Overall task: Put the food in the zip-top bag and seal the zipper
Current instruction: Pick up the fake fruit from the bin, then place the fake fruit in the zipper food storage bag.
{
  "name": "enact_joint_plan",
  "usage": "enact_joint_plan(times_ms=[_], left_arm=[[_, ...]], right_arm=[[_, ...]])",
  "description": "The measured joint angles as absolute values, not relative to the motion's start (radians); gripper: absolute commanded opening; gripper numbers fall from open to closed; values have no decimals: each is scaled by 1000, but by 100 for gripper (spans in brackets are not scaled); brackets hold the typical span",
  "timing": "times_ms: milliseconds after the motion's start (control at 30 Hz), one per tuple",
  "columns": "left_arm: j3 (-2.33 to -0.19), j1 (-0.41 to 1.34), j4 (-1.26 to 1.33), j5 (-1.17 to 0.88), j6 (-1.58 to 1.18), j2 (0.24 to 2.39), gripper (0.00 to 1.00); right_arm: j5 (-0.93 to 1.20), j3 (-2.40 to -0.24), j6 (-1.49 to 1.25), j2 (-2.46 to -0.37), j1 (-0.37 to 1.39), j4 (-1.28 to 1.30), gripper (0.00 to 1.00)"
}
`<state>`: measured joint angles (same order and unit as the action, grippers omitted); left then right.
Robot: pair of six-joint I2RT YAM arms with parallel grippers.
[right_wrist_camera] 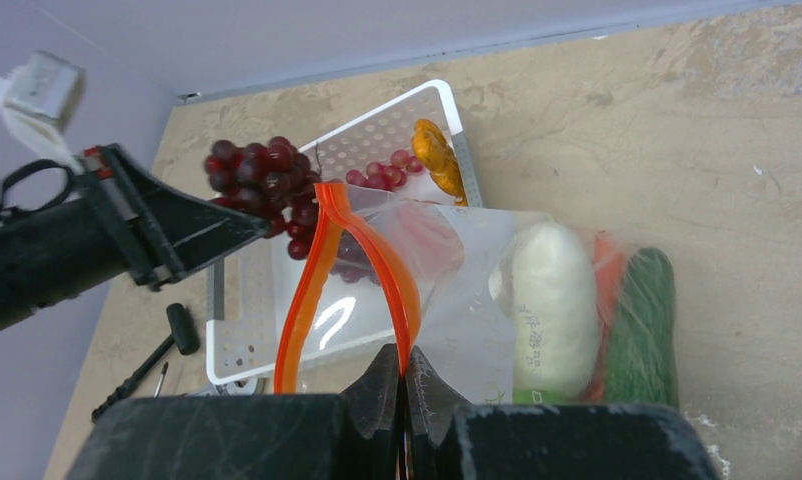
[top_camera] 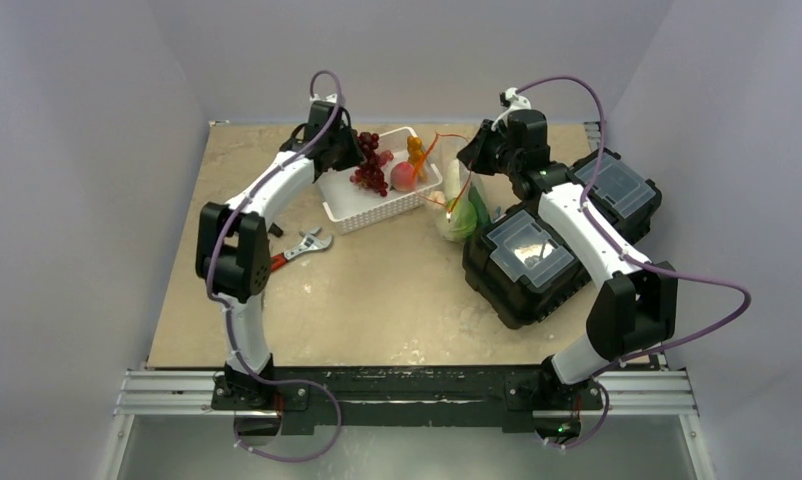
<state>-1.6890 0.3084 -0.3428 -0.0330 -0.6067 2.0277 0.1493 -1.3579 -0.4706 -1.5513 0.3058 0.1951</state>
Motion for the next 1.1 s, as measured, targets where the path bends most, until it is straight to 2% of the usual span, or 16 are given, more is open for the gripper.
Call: enact_joint_plan(times_ms=[400, 700, 867, 1100], left_arm=[[-1541, 309, -379, -81, -536, 1647, 0], [-1440, 342, -368, -244, -542, 1430, 0], [-1435, 419, -299, -304, -566, 1386, 0], [-1438, 516, -192, -323, -611, 1439, 0]], right_arm=[[155, -1355, -472, -1551, 306, 185, 0], [211, -1336, -477, -1551, 306, 152, 0], [233, -1333, -478, -1551, 306, 143, 0], [253, -1333, -478, -1551, 307, 141, 0]])
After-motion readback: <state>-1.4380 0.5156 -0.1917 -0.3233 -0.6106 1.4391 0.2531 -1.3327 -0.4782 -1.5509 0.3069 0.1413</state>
